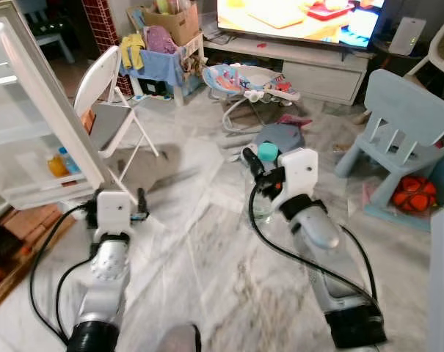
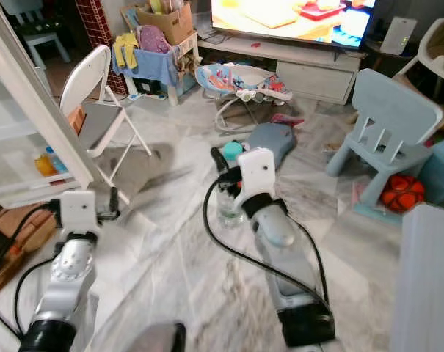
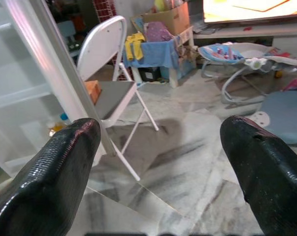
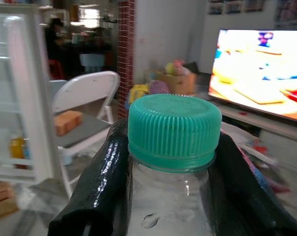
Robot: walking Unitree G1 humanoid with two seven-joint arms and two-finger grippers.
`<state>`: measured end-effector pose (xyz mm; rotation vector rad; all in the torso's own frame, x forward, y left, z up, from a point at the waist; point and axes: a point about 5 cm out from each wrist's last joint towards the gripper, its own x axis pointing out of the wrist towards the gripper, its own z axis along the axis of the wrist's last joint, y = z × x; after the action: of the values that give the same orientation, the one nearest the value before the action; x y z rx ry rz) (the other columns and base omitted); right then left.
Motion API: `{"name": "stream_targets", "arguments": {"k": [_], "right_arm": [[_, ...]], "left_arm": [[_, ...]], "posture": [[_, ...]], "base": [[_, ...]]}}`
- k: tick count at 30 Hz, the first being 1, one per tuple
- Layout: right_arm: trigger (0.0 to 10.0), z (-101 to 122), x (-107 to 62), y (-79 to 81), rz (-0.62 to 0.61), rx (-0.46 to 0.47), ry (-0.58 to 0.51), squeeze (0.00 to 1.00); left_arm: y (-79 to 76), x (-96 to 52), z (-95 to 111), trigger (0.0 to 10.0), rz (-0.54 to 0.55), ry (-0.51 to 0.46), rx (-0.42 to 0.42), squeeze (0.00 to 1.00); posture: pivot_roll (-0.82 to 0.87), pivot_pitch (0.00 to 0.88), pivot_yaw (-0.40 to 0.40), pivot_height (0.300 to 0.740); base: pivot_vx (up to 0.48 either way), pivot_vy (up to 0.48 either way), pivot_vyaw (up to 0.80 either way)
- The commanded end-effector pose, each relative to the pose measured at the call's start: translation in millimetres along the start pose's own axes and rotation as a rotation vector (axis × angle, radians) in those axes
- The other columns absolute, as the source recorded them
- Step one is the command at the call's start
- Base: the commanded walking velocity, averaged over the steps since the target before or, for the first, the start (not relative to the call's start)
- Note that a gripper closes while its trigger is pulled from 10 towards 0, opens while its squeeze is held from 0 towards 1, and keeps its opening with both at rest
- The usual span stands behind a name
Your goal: Restocking fridge
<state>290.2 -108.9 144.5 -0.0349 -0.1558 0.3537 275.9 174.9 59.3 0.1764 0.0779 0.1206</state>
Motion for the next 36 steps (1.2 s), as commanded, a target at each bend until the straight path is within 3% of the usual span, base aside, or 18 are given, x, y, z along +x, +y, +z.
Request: {"name": "stream_targets", "arguments": {"k": [1, 10, 14, 16, 27, 31, 36], "right_arm": [[10.0, 9, 7.3, 6.0, 0.022, -0.005, -0.045, 0.0], [10.0, 10, 7.6, 7.7, 0.022, -0.006, -0.051, 0.0], [10.0, 11, 7.8, 9.5, 0.029, -0.012, -0.061, 0.0], [10.0, 15, 9.0, 13.2, 0.044, -0.006, -0.079, 0.0], [10.0, 16, 10.4, 15.6, 0.048, 0.004, -0.084, 0.0], [10.0, 14, 9.5, 15.7, 0.052, 0.007, -0.079, 0.0], [10.0, 6, 5.4, 12.3, 0.045, -0.002, -0.054, 0.0]], "left_arm": [[9.6, 4.4, 5, 10.0, 0.017, -0.017, 0.024, 0.0], [6.6, 3.4, 5, 10.0, 0.004, -0.022, 0.043, 0.0], [3.8, 2.9, 7, 10.0, -0.041, -0.025, -0.001, 0.0], [2.1, 2.0, 8, 10.0, -0.069, -0.026, -0.021, 0.0], [9.4, 2.0, 10, 10.0, -0.065, -0.073, 0.042, 0.0], [6.0, 0.6, 6, 10.0, -0.072, 0.012, -0.041, 0.0], [11.0, -7.7, 0, 10.0, -0.072, 0.018, -0.013, 0.0]], "posture": [[0.07, 0.0, 0.011, 0.74], [0.07, 0.0, 0.017, 0.74], [0.08, 0.0, 0.019, 0.74], [0.08, 0.0, 0.022, 0.74], [0.08, 0.002, 0.027, 0.74], [0.08, 0.001, 0.027, 0.74], [0.08, 0.001, 0.027, 0.74]], "base": [[0.0, 0.439, 0.0], [0.0, 0.471, 0.0], [0.0, 0.461, 0.22], [0.0, 0.431, 0.8], [0.06, 0.413, 0.8], [0.0, 0.0, 0.8], [0.0, 0.0, 0.8]]}}
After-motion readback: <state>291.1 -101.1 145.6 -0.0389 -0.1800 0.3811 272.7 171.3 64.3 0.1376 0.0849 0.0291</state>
